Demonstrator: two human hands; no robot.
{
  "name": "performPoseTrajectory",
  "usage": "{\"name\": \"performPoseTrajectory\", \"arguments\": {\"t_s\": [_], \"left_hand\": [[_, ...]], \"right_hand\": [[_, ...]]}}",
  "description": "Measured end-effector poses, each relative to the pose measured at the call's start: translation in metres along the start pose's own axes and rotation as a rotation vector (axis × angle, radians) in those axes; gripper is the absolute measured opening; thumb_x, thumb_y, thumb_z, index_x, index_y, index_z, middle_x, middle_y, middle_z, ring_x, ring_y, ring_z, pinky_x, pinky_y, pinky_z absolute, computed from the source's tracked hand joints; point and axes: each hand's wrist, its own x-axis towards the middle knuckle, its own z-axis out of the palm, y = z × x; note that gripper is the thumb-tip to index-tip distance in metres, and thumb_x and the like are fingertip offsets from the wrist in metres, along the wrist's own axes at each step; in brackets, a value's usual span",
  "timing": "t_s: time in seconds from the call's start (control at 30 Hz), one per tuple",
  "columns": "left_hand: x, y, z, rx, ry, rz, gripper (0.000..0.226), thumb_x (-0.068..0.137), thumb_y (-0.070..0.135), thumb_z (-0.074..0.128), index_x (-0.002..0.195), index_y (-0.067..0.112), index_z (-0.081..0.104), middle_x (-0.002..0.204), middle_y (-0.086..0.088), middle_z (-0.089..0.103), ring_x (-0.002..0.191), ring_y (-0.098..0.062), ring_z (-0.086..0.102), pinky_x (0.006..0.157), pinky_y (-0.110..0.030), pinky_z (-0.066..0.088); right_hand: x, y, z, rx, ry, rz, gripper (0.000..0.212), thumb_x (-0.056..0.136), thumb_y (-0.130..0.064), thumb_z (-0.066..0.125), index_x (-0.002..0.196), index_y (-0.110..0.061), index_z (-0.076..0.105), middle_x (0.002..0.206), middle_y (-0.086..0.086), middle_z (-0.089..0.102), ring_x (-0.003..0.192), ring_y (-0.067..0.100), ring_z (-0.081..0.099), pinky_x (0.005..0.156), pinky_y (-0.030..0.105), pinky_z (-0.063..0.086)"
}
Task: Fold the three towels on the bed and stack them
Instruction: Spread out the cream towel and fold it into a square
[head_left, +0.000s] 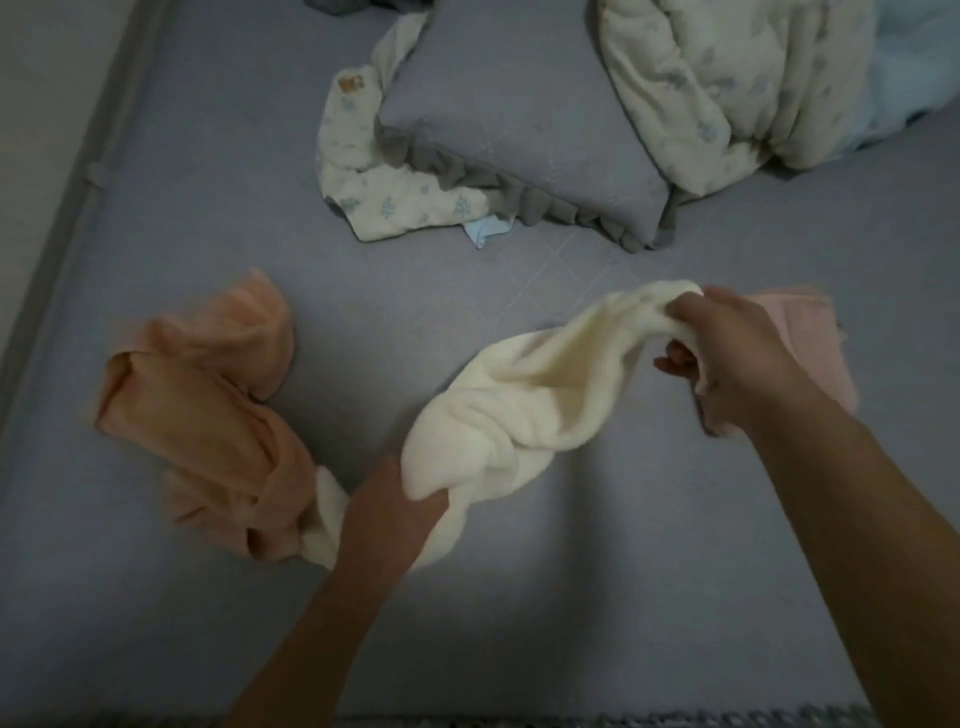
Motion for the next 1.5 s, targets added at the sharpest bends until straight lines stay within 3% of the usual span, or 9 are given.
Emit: {"name": "performPoseTrajectory", "arguments": {"t_s": [0.07,0.23,0.47,0.7,0.97,1.07,1.23,1.4,1.5], "left_hand": [[-0.038,0.0,0.025,-0.058,0.063,-0.033,0.057,0.07,0.047,0.078,0.104,0.013,0.047,0.104,-0.001,0.052,0.101,-0.025,0.057,0.081,-0.032,0.042],[-0.09,-0.004,0.092,-0.285,-0.539,-0.06,0.06,0.081,0.054,0.066,0.13,0.03,0.041,0.124,0.001,0.058,0.108,-0.012,0.058,0.093,-0.022,0.048],[-0.042,-0.025,0.116,-0.367,-0.244,-0.219,0.06,0.08,0.028,0.078,0.132,0.016,0.052,0.129,-0.006,0.052,0.117,-0.021,0.055,0.101,-0.035,0.047],[-0.062,-0.02,0.132,-0.221,-0.494,-0.057,0.066,0.065,0.044,0.08,0.122,0.023,0.053,0.116,0.001,0.063,0.107,-0.014,0.063,0.092,-0.04,0.053],[-0.08,-0.043,0.117,-0.415,0.2,-0.409,0.031,0.097,0.021,0.053,0.121,0.004,0.06,0.1,-0.008,0.068,0.099,-0.031,0.064,0.076,-0.038,0.051],[-0.083,-0.069,0.106,-0.751,0.251,-0.626,0.032,0.1,0.022,0.045,0.122,0.004,0.059,0.107,-0.018,0.066,0.093,-0.029,0.061,0.08,-0.041,0.049],[-0.086,-0.113,0.1,-0.501,0.192,-0.678,0.033,0.094,0.015,0.058,0.122,-0.003,0.061,0.109,-0.025,0.066,0.101,-0.039,0.063,0.084,-0.045,0.048],[-0.074,-0.108,0.089,-0.324,0.26,-0.522,0.044,0.076,-0.017,0.063,0.119,-0.01,0.055,0.107,-0.027,0.06,0.09,-0.038,0.059,0.075,-0.042,0.048],[-0.056,-0.067,0.091,-0.202,0.199,-0.171,0.032,0.082,-0.001,0.067,0.113,0.006,0.064,0.101,-0.009,0.064,0.09,-0.029,0.062,0.081,-0.034,0.047]], "right_hand": [[0.012,-0.017,0.01,0.11,0.021,-0.079,0.017,0.078,-0.025,0.06,0.095,-0.022,0.063,0.088,0.005,0.064,0.063,0.015,0.06,0.059,0.03,0.058],[0.024,0.066,0.023,-0.059,0.086,0.114,0.041,0.093,-0.028,0.056,0.13,-0.011,0.051,0.115,0.012,0.065,0.085,0.02,0.061,0.077,0.034,0.047],[-0.079,0.239,0.01,-0.183,-0.2,0.524,0.039,0.096,-0.047,0.052,0.121,-0.017,0.058,0.112,0.01,0.067,0.099,0.031,0.065,0.089,0.051,0.055],[-0.123,0.247,0.001,0.08,-0.328,0.504,0.02,0.096,-0.014,0.059,0.115,-0.015,0.062,0.084,-0.012,0.077,0.075,0.0,0.072,0.059,0.013,0.053],[-0.084,0.24,-0.043,0.03,-0.062,0.44,0.018,0.094,-0.037,0.059,0.096,-0.023,0.07,0.089,-0.004,0.074,0.08,0.015,0.069,0.061,0.026,0.053],[-0.094,0.268,-0.049,-0.114,-0.057,0.515,0.019,0.095,-0.034,0.056,0.09,-0.021,0.067,0.094,0.003,0.069,0.083,0.016,0.062,0.069,0.031,0.049],[-0.126,0.291,-0.03,-0.317,0.108,0.358,0.045,0.085,-0.039,0.069,0.122,-0.015,0.056,0.109,0.006,0.06,0.094,0.018,0.06,0.088,0.039,0.051],[-0.132,0.264,0.008,-0.658,0.061,-0.255,0.047,0.075,-0.027,0.076,0.117,-0.019,0.058,0.103,-0.005,0.053,0.096,0.022,0.058,0.083,0.039,0.051],[-0.108,0.252,0.035,-0.819,0.007,-0.164,0.06,0.077,-0.046,0.071,0.13,-0.025,0.051,0.129,0.001,0.051,0.118,0.026,0.051,0.096,0.043,0.041]]}}
